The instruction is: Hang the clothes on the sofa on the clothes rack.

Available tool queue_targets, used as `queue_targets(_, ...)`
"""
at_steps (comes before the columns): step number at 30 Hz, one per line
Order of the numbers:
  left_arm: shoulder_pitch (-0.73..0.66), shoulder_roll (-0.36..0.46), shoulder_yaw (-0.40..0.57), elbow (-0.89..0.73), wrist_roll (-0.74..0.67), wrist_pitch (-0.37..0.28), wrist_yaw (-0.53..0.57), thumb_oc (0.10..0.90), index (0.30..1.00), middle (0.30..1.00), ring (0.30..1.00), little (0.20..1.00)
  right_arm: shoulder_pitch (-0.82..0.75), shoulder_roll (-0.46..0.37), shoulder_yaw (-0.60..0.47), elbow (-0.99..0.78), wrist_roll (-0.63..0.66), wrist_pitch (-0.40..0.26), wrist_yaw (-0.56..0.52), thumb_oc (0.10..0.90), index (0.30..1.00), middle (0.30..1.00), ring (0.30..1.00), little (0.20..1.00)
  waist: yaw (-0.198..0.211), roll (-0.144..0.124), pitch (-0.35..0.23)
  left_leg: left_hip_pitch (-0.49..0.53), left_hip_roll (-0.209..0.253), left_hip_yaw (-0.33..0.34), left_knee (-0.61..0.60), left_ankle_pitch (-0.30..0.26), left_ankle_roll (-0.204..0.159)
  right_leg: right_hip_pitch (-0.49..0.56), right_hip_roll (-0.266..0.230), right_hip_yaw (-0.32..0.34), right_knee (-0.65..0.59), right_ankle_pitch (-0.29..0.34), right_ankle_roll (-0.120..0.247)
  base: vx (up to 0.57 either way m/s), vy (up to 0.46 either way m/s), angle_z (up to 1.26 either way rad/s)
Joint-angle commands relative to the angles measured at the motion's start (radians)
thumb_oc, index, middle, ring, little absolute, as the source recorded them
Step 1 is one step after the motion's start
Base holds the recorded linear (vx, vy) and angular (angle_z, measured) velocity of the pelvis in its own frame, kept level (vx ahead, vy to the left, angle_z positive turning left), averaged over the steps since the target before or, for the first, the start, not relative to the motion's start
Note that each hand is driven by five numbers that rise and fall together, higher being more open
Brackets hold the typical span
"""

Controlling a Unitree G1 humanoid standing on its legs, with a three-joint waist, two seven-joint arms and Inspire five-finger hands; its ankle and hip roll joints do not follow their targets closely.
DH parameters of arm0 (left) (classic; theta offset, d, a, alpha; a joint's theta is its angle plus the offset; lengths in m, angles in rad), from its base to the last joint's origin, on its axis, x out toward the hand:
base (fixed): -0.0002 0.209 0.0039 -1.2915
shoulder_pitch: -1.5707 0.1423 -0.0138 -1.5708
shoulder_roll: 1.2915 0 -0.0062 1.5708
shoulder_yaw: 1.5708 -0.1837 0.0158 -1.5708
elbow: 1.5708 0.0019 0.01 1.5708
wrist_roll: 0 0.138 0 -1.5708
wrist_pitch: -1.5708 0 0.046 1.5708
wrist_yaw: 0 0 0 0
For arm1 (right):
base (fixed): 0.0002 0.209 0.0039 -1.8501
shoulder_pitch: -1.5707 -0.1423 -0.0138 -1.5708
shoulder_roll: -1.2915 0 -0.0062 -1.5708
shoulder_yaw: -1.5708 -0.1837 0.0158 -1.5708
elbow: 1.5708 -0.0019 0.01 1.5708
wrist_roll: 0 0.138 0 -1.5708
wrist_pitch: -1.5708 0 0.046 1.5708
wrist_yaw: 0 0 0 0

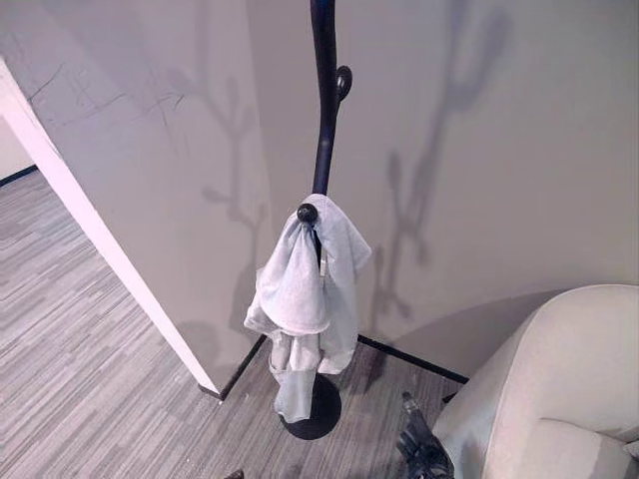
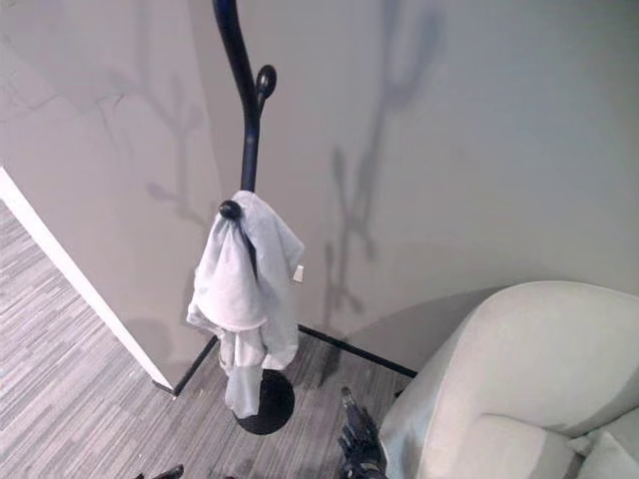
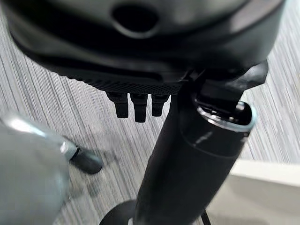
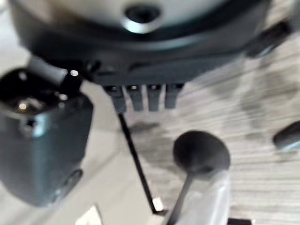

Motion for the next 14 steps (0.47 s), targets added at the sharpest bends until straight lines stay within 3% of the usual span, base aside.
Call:
queue_targets(1,-0.069,0.025,-0.014,0.064,-0.015,-0.031,-0.018,0.8,0.9,0.9,0.9,0.9,-0.104,0.017,-0.005,0.079,0.117,0.024,0.061,0.8,0.9,0.9,0.9,0.9,0.035,-0.009,-0.011,0.038,0.025,-0.044,0.004,-0.136,-0.027,-0.073,-0.035,-0.034,-0.011,0.075,0.044,0.0,0.0,0.0)
queue_targets(5,-0.079,0.034,-0.046,0.076,0.016,-0.009,-0.043,0.8,0.9,0.9,0.9,0.9,-0.124,0.058,-0.059,0.236,0.221,0.091,0.063,0.8,0.9,0.9,0.9,0.9,0.048,-0.009,-0.017,0.035,0.025,-0.059,0.004,-0.134,-0.031,-0.066,-0.033,-0.048,-0.011,0.07,0.041,0.01,-0.015,0.07)
queue_targets(14,-0.076,0.04,-0.048,0.111,0.015,0.014,-0.112,0.8,0.9,0.9,0.9,0.9,-0.189,0.04,-0.223,0.477,0.234,0.125,0.055,0.8,0.9,0.9,0.9,0.9,0.053,0.008,-0.023,0.03,0.025,-0.074,0.004,-0.135,-0.03,-0.059,-0.032,-0.064,-0.011,0.063,0.039,0.0,-0.004,0.06)
